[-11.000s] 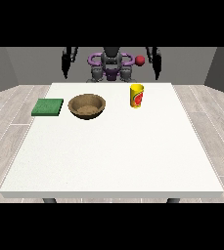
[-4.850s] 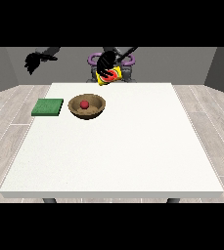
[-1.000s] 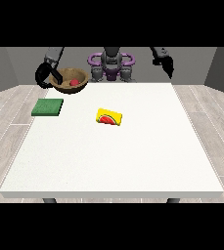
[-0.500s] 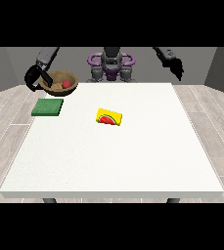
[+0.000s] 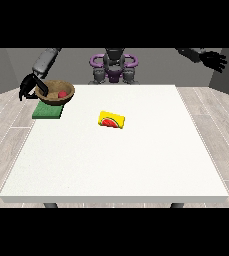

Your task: Pick the cup and pour the ball into the bowl, then pick the bowl and place it on the pad

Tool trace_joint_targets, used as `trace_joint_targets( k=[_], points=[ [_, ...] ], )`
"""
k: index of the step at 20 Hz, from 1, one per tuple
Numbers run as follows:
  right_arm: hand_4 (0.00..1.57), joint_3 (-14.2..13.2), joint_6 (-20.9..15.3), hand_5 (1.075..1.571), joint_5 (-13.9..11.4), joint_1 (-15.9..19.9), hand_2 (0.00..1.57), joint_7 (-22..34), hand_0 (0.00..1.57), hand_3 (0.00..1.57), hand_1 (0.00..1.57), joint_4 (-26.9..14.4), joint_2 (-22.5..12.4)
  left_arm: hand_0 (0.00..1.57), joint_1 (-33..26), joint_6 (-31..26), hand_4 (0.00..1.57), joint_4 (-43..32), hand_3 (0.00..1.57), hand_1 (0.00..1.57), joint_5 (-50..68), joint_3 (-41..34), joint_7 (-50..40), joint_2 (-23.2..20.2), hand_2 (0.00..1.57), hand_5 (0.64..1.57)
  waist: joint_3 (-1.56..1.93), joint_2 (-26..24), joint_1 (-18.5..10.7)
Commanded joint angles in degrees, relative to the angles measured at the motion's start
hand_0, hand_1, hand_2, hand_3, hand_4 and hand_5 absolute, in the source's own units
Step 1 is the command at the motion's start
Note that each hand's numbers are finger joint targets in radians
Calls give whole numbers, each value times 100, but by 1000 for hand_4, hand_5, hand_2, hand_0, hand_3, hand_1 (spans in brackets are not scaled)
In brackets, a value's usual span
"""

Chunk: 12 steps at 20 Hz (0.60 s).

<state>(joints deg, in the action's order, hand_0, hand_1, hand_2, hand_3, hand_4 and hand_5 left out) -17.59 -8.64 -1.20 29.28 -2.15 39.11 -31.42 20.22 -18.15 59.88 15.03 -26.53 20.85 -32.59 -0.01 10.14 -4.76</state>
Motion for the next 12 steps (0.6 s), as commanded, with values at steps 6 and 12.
trace_joint_targets(
  k=[6, 12],
  points=[
    [0, -589, -288, 1560, 246, 224, 1571, -66, 1571, 709, 1571, -560, -464, 0, -40, -353, 1189, -102, 0, 0, 208, -213, 261, -286, 0, 1558, 5, 309, -150],
    [0, -556, 6, 1518, 246, 349, 562, -213, 420, 917, 420, -1018, -512, 0, -35, -432, 1174, 132, 0, 0, 329, -252, 17, -489, 0, 1549, 6, 404, -308]
  ],
)
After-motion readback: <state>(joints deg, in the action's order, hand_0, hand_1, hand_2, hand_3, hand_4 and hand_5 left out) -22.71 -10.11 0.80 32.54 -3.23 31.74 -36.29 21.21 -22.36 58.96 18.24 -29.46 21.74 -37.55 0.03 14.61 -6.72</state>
